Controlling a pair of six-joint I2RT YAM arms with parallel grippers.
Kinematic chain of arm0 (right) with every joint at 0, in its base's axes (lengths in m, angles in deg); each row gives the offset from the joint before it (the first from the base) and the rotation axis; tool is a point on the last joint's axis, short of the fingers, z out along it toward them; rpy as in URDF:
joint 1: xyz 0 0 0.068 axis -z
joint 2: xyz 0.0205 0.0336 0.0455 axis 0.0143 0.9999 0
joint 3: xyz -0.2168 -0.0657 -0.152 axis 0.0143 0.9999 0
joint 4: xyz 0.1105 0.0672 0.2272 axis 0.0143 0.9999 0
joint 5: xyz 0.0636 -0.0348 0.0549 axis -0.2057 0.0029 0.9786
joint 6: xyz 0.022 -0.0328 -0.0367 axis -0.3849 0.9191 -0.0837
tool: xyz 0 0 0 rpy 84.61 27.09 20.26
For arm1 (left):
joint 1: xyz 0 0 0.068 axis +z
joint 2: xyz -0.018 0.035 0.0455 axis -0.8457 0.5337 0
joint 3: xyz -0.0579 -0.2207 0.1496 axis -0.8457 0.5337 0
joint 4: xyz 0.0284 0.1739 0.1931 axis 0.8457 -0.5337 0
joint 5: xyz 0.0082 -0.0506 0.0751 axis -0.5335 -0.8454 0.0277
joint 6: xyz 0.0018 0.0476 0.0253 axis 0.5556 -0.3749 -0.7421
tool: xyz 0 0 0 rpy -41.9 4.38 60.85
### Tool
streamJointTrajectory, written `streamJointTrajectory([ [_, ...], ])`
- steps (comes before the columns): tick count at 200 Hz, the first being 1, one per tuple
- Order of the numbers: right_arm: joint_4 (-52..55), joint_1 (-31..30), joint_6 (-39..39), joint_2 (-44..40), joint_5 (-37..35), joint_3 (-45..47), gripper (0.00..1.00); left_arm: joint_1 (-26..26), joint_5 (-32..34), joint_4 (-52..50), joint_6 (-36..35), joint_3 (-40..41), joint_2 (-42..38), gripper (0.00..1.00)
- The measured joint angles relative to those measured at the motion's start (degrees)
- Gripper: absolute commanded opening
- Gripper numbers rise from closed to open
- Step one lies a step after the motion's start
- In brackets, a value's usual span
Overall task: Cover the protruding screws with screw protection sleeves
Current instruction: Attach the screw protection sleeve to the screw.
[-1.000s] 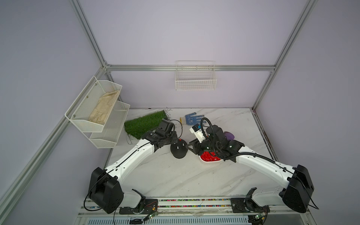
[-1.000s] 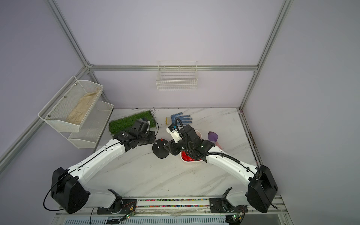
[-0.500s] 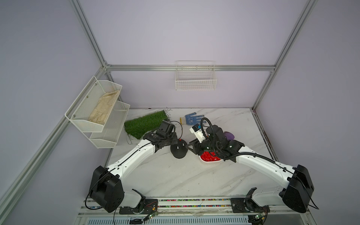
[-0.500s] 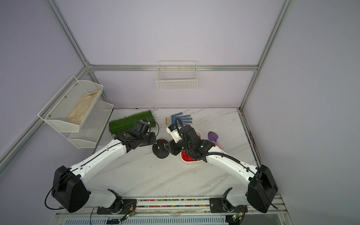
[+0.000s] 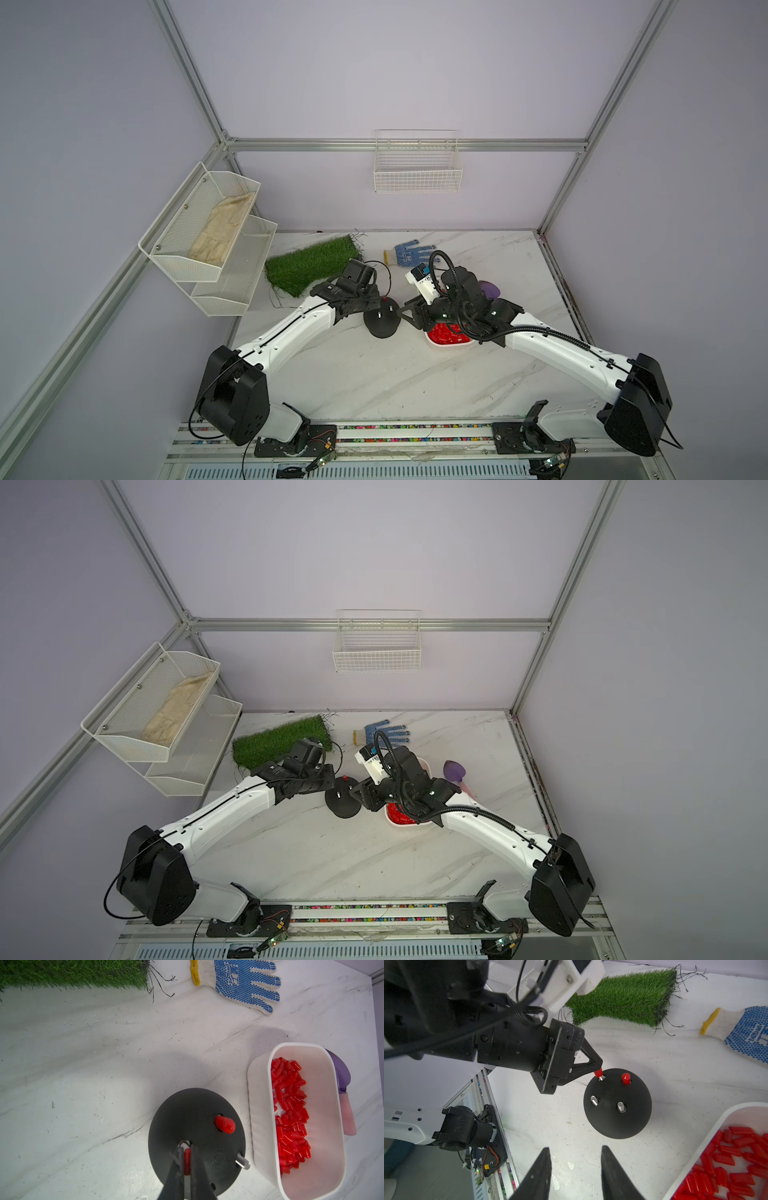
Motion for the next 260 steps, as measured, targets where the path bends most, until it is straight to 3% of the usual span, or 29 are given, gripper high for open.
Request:
streamJointTrajectory([
  [159,0.0,-0.1,0.0,-0.4,0.0,0.0,0.42,-0.5,0.6,0.0,0.2,0.0,0.0,0.07],
  [260,0.0,-0.1,0.1,-0.3,0.0,0.0,0.41,-3.1,5.3,-0.7,-1.2,-0.1,0.4,0.08],
])
